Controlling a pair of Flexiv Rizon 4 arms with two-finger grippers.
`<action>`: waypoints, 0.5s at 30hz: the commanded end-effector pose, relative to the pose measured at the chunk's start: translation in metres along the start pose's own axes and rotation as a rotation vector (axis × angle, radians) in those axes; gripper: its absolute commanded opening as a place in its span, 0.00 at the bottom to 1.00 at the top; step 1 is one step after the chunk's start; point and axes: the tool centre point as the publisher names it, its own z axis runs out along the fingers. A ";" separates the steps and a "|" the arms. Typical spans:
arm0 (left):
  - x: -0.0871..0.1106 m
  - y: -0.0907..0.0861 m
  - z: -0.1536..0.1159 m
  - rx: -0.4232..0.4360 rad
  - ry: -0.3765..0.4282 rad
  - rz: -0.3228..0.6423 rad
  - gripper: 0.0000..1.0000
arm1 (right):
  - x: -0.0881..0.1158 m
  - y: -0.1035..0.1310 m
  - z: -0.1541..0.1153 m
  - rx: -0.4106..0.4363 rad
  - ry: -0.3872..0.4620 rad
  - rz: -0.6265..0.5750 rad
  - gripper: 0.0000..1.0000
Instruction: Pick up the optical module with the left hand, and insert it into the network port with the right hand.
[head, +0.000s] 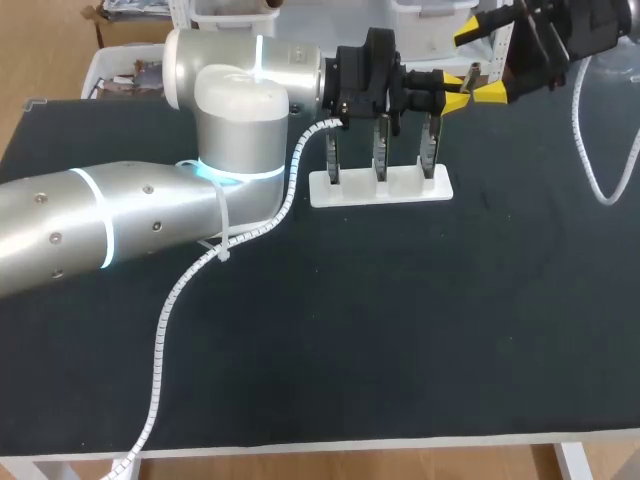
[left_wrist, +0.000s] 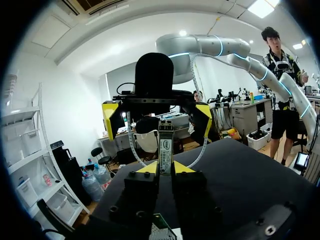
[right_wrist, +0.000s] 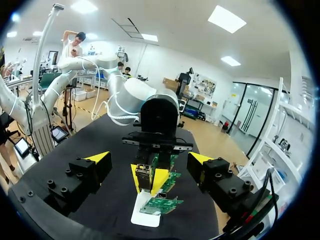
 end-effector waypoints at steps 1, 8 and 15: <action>0.001 0.002 0.001 0.002 -0.001 0.000 0.00 | -0.001 0.000 -0.001 0.005 0.003 -0.002 1.00; 0.001 0.002 0.001 0.002 -0.001 0.000 0.00 | 0.002 0.000 0.001 0.005 0.000 0.006 1.00; 0.001 0.002 0.001 0.002 -0.001 0.000 0.00 | 0.004 0.000 0.004 0.000 -0.006 0.016 1.00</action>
